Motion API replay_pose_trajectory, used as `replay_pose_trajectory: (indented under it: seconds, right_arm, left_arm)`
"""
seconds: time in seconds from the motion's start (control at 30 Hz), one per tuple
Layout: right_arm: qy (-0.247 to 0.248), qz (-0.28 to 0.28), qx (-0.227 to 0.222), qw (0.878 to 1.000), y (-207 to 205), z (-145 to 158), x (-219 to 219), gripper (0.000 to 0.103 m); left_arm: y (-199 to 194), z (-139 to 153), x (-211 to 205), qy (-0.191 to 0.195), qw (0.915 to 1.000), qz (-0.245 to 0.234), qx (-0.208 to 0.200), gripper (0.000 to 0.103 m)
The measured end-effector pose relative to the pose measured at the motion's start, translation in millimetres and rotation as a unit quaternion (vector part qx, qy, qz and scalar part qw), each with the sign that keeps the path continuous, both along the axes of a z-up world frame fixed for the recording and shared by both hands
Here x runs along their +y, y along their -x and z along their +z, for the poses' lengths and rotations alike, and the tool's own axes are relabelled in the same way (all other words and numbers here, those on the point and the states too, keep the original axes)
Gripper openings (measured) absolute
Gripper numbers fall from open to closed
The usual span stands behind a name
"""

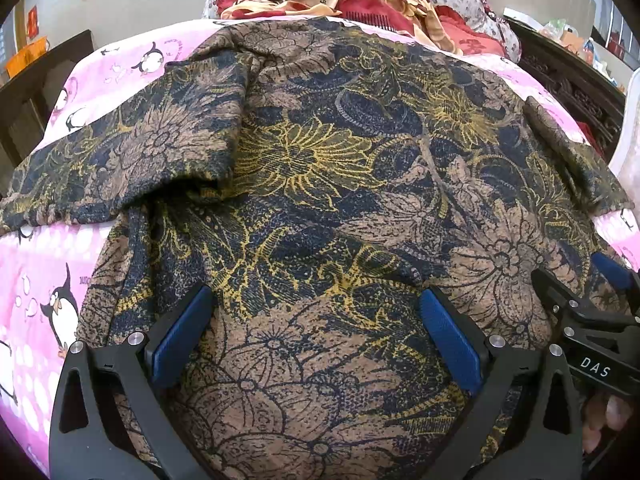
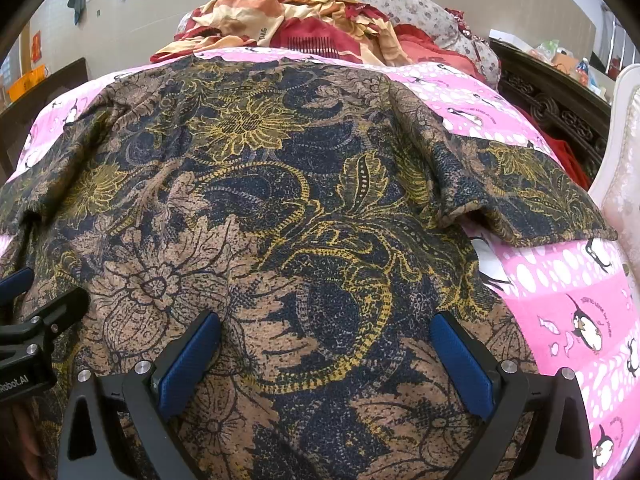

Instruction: Fold small clothes

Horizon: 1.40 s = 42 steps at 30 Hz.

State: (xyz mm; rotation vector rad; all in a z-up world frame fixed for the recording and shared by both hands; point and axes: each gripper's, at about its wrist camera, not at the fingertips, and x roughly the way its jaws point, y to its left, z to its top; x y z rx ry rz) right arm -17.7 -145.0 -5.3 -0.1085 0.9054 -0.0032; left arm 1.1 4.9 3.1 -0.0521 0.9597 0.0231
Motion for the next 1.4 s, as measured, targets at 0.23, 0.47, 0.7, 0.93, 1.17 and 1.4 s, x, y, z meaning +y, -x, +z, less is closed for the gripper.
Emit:
replay_pose_trajectory:
  seconds: [0.23,0.47,0.7,0.93,1.17,1.4]
  right_arm:
    - [-0.005,0.001,0.004,1.0,-1,0,-1,0.103]
    - [-0.006,0.002,0.002,1.0,-1,-1,-1,0.103]
    - [-0.016,0.022,0.0,1.0,10,8,-24,0.103]
    - [-0.122,0.034,-0.048,0.991,40,12,-73,0.103]
    - [-0.095,0.064,-0.009,0.993,42,11,-60,0.103]
    - [-0.079,0.08,0.026,0.993,39,13,-60,0.103]
  left_arm:
    - [18,1,7,0.01,0.9998,-0.012,-0.013,0.103]
    - [58,20,71,-0.015,0.9952,0.07,-0.068,0.103]
    - [81,7,103,-0.057,0.988,0.134,-0.052,0.103]
    - [90,7,84,-0.148,0.9784,0.135,-0.053,0.103]
    - [105,8,90,-0.191,0.9699,0.146,-0.04,0.101]
    - [128,5,106,-0.18,0.9691,0.163,-0.039,0.101]
